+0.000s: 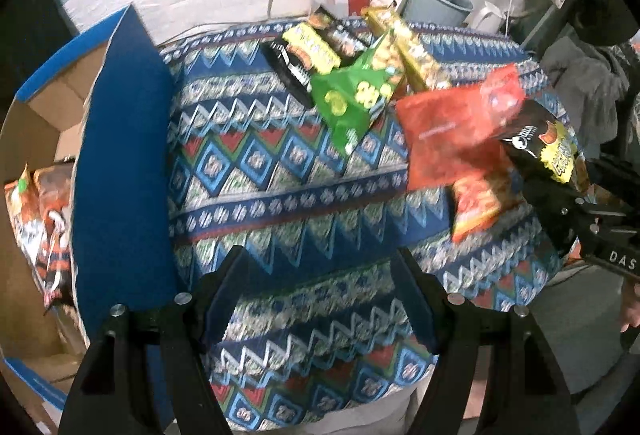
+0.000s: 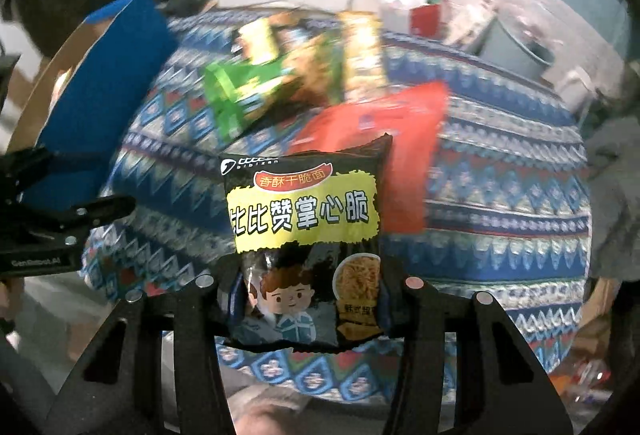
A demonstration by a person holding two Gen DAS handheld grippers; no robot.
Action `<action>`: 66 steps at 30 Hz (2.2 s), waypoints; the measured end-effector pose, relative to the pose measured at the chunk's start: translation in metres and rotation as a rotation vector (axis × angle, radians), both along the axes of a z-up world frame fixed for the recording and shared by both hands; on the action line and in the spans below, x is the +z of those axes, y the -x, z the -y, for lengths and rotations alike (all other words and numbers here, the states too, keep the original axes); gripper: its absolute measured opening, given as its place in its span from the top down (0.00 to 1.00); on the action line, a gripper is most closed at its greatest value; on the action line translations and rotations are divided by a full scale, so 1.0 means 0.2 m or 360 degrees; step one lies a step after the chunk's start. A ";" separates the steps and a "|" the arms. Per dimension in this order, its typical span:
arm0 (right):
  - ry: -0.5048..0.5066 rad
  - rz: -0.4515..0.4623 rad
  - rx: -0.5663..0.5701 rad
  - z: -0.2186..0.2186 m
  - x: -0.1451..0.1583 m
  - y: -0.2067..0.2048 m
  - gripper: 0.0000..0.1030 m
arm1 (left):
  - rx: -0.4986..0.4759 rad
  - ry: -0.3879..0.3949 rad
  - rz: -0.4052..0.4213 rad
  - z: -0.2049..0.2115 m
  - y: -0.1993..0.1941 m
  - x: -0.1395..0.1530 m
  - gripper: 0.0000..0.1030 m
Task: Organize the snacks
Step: 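Grasp the black-yellow snack bag with the right gripper while the left reaches the green bag, then grasp the green peanut bag with the left gripper and lift it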
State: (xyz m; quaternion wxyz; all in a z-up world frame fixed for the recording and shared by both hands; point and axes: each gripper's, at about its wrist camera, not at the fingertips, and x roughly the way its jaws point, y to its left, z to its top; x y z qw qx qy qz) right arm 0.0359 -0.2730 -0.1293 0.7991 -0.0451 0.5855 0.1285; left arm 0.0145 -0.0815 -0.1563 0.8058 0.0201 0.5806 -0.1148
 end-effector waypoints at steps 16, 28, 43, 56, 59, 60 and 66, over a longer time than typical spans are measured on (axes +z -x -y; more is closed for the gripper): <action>-0.0006 -0.0037 -0.0341 0.31 -0.20 -0.27 0.53 | -0.0057 0.0044 0.0055 0.22 -0.40 0.01 0.26; -0.0001 -0.0016 -0.0448 0.45 -0.27 -0.35 0.53 | -0.0122 -0.0012 0.0021 0.33 -0.64 -0.16 0.22; -0.0063 -0.0039 -0.0456 0.46 -0.29 -0.37 0.53 | -0.0401 -0.0316 0.0116 0.52 -0.58 -0.26 0.43; -0.0102 -0.0057 -0.0483 0.48 -0.27 -0.36 0.53 | -0.0343 -0.0221 -0.0137 0.42 -0.45 -0.23 0.71; -0.0110 -0.0054 -0.0488 0.48 -0.26 -0.35 0.53 | -0.0326 -0.0291 -0.0039 0.40 -0.45 -0.17 0.40; -0.0114 -0.0053 -0.0487 0.49 -0.26 -0.35 0.53 | -0.0314 -0.0298 0.0041 0.39 -0.46 -0.13 0.32; -0.0120 -0.0042 -0.0480 0.49 -0.24 -0.35 0.53 | -0.0405 -0.0229 0.0226 0.43 -0.54 -0.02 0.24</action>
